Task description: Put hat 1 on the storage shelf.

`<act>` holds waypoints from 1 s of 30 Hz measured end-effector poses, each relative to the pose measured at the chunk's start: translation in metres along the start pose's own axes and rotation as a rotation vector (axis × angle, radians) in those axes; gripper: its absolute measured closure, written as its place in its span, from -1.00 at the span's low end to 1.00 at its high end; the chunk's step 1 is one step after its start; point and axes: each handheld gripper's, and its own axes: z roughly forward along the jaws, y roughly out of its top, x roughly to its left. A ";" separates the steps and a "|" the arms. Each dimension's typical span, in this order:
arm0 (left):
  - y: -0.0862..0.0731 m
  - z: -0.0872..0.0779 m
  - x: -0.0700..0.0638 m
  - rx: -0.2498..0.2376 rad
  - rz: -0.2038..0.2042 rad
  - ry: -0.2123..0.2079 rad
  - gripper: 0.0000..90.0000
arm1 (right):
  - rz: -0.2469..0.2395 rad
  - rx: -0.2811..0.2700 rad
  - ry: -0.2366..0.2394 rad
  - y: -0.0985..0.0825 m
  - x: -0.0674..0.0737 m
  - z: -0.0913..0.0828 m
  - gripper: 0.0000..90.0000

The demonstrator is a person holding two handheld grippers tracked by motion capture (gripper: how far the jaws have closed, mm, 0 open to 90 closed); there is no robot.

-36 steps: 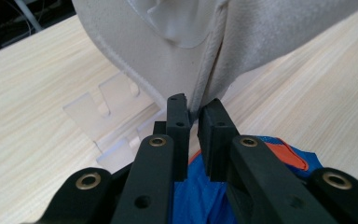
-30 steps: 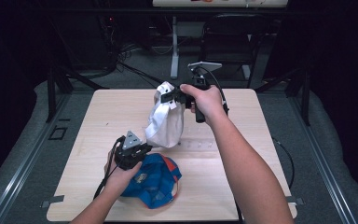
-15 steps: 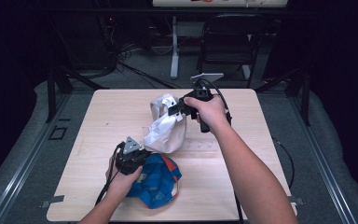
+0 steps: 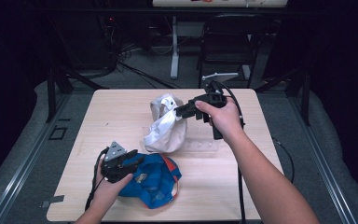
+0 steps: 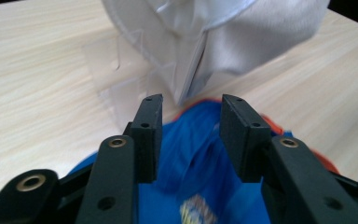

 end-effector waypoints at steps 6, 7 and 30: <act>-0.017 -0.021 0.012 0.051 -0.029 0.012 0.31 | -0.069 -0.028 -0.034 -0.039 -0.013 -0.017 0.33; -0.019 -0.024 0.015 0.050 -0.037 0.018 0.29 | -0.086 -0.020 -0.044 -0.046 -0.016 -0.019 0.33; -0.061 -0.032 0.048 0.034 -0.101 0.080 0.19 | -0.191 -0.240 -0.226 -0.183 -0.109 0.016 0.29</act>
